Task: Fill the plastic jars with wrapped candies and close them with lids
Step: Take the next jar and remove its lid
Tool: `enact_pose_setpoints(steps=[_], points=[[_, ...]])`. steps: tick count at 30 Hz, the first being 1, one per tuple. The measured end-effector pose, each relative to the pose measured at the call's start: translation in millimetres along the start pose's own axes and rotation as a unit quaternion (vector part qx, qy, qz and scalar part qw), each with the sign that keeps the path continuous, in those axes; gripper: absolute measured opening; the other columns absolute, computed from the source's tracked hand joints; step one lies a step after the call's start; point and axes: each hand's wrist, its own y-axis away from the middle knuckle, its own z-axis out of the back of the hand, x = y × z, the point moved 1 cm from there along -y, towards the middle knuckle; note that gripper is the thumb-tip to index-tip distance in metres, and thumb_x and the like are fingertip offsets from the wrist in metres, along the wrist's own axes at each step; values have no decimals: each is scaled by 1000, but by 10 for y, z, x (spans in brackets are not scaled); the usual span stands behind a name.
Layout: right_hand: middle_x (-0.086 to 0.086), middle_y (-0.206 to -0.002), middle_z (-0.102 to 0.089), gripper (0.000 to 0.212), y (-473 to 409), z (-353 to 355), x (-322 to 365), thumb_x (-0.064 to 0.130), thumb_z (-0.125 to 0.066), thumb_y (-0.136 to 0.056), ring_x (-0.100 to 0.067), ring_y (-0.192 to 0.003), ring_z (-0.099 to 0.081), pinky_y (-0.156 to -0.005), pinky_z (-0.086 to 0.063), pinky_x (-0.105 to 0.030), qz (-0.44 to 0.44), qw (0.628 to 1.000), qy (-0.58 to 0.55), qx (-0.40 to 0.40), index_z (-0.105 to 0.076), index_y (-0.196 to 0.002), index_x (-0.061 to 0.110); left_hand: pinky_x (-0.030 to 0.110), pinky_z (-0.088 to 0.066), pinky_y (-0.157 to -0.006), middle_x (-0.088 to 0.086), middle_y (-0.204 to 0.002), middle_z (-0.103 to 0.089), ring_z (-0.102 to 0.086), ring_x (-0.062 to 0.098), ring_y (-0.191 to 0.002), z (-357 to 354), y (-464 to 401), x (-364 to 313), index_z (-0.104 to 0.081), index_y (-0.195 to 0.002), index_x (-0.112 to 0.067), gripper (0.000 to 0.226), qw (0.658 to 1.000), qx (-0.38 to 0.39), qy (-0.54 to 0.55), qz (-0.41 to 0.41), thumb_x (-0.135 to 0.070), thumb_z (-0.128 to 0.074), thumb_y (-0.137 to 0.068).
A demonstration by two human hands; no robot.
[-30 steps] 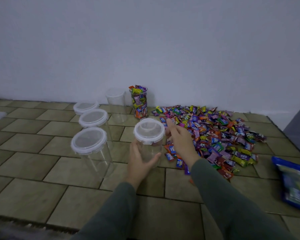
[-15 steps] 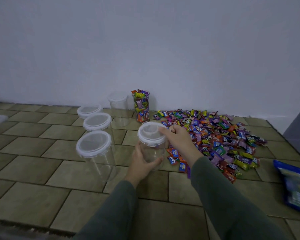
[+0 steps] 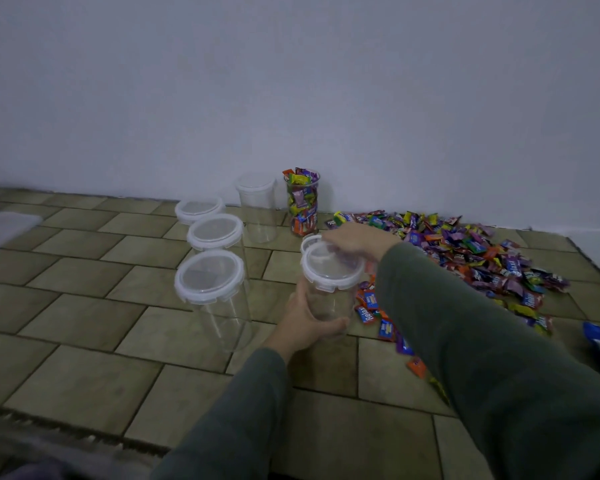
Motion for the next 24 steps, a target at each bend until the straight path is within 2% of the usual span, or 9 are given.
enact_pose_setpoints(steps=[4, 6, 8, 9, 11, 14, 16, 19, 24], points=[[-3, -74, -53, 34, -21, -10, 40, 29, -40, -99, -15, -65, -46, -60, -34, -28, 23, 1000, 14, -5, -51, -69, 17, 38, -41, -109, -8, -144, -41, -42, 11, -131, 10, 0, -12, -23, -135, -51, 108, 1000, -6, 4, -12, -52, -86, -48], [-5, -82, -55, 33, -3, -3, 63, 27, -39, -100, -19, -75, -49, -66, -34, -29, 53, 998, 41, -18, -57, -78, 11, 37, -41, -108, -8, -143, -42, -42, 11, -131, 8, -2, -2, -23, -133, -53, 105, 1000, -8, -1, -14, -51, -87, -50], [-5, -93, -59, 31, 49, -4, 147, 31, -40, -101, -19, -85, -52, -72, -37, -29, 123, 984, 105, -78, -63, -97, 9, 37, -42, -107, -8, -142, -43, -44, 11, -129, 3, 4, 9, -25, -133, -50, 104, 1000, -12, -7, -12, -52, -87, -50], [-2, -95, -60, 29, 75, -23, 212, 34, -43, -100, -18, -85, -53, -74, -39, -30, 175, 969, 135, -109, -63, -99, 13, 37, -42, -107, -7, -141, -44, -45, 11, -128, 0, 9, 9, -26, -134, -48, 104, 1000, -15, -8, -11, -53, -87, -50], [3, -86, -60, 28, 160, -110, 376, 38, -48, -95, -16, -78, -54, -71, -42, -31, 247, 944, 186, -114, -64, -84, 18, 35, -43, -106, -5, -138, -47, -46, 11, -126, -2, 24, -11, -28, -132, -46, 101, 1000, -23, -11, -16, -51, -85, -50], [2, -59, -44, 32, 235, -273, 571, 26, -52, -85, -20, -58, -42, -56, -34, -30, 225, 931, 284, -39, -45, -56, 18, 35, -43, -104, -6, -131, -51, -47, 11, -123, -9, 44, -53, -33, -129, -39, 95, 999, -29, -31, -26, -53, -80, -48], [2, -56, -37, 32, 244, -289, 638, 20, -52, -82, -20, -54, -36, -49, -28, -29, 202, 932, 302, 12, -37, -55, 16, 38, -42, -105, -7, -130, -52, -47, 12, -124, -14, 55, -61, -37, -130, -33, 93, 998, -31, -39, -32, -53, -79, -49], [0, -59, -36, 31, 264, -271, 696, 16, -49, -84, -17, -52, -33, -48, -25, -28, 174, 931, 312, 71, -36, -57, 15, 40, -41, -107, -4, -132, -51, -47, 12, -125, -15, 83, -70, -38, -134, -30, 97, 998, -32, -45, -19, -57, -79, -50], [0, -68, -45, 16, 261, -321, 759, 9, -49, -82, -24, -70, -48, -61, -39, -31, 177, 920, 344, 63, -45, -66, 12, 42, -42, -106, -1, -132, -48, -46, 14, -126, -20, 106, -87, -37, -136, -25, 102, 998, -41, -47, -5, -54, -78, -47]])
